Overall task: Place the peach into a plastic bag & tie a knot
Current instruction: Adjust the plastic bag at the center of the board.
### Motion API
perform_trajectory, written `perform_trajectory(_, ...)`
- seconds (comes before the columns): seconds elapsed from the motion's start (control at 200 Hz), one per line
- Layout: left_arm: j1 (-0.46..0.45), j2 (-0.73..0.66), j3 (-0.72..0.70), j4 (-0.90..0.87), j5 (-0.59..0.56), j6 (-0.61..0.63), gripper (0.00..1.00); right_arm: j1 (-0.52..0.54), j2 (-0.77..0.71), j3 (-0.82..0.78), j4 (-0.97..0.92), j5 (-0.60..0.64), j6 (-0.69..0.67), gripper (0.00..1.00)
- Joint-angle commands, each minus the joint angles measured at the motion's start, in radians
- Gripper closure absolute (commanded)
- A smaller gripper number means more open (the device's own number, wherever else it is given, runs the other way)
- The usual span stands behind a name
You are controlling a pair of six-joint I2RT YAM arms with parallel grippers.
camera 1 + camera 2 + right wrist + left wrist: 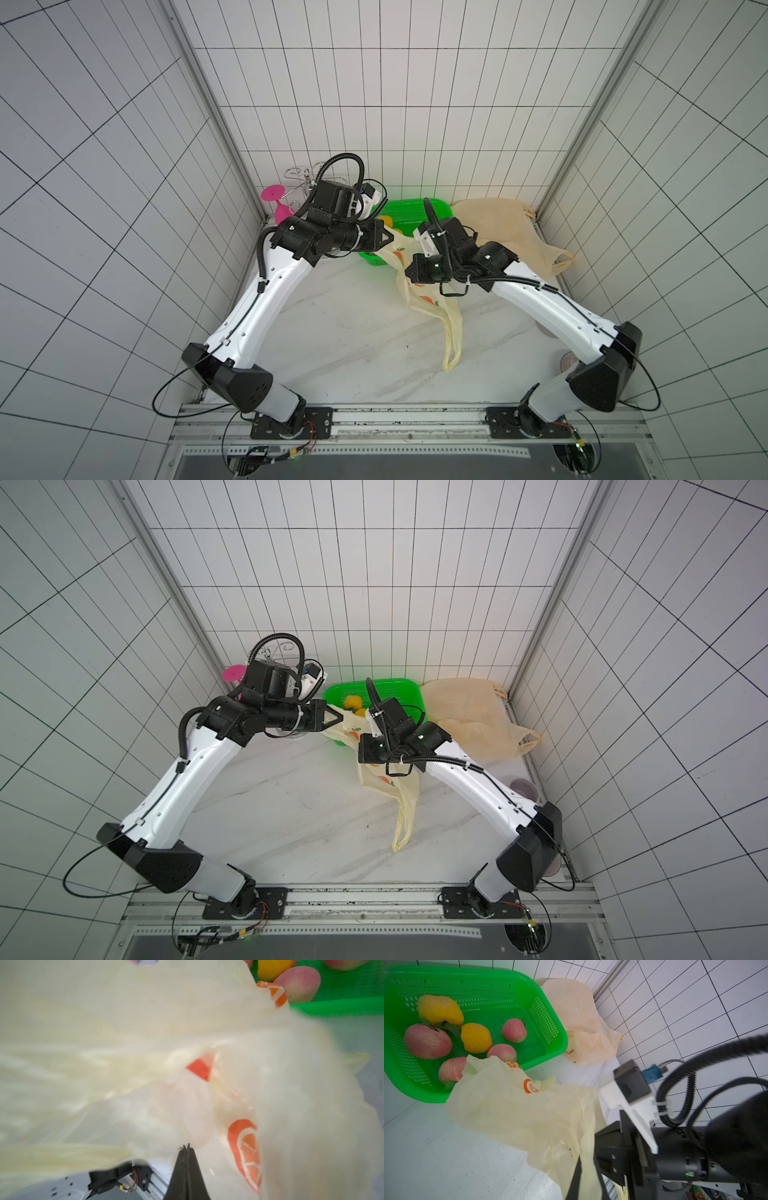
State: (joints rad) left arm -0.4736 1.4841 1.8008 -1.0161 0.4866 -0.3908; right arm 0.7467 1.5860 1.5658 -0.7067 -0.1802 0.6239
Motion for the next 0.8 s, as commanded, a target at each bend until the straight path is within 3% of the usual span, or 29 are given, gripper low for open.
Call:
perform_trajectory(0.0,-0.025,-0.090,-0.031,-0.026,-0.035,-0.029,1.00,0.005,0.014,0.022,-0.006,0.274,-0.030,1.00)
perform_trajectory(0.11,-0.057,-0.159,-0.058,-0.064,-0.075,-0.049,1.00,0.006,0.057,0.131,-0.110,0.633,-0.137,1.00)
perform_trajectory(0.185,-0.073,-0.207,-0.081,-0.073,-0.073,-0.078,1.00,-0.002,0.072,0.185,-0.128,0.702,-0.221,1.00)
perform_trajectory(0.295,-0.081,-0.254,-0.104,-0.073,-0.054,-0.111,1.00,-0.003,0.066,0.210,-0.099,0.502,-0.292,1.00)
perform_trajectory(0.39,-0.083,-0.257,-0.106,-0.068,-0.046,-0.124,1.00,0.005,0.062,0.191,-0.072,0.276,-0.242,1.00)
perform_trajectory(0.485,-0.077,-0.248,-0.099,-0.037,-0.022,-0.130,1.00,0.014,0.080,0.165,-0.049,0.138,-0.185,1.00)
perform_trajectory(0.795,0.158,-0.188,-0.290,0.173,0.102,-0.149,1.00,0.025,0.300,0.022,0.058,-0.102,-0.149,1.00)
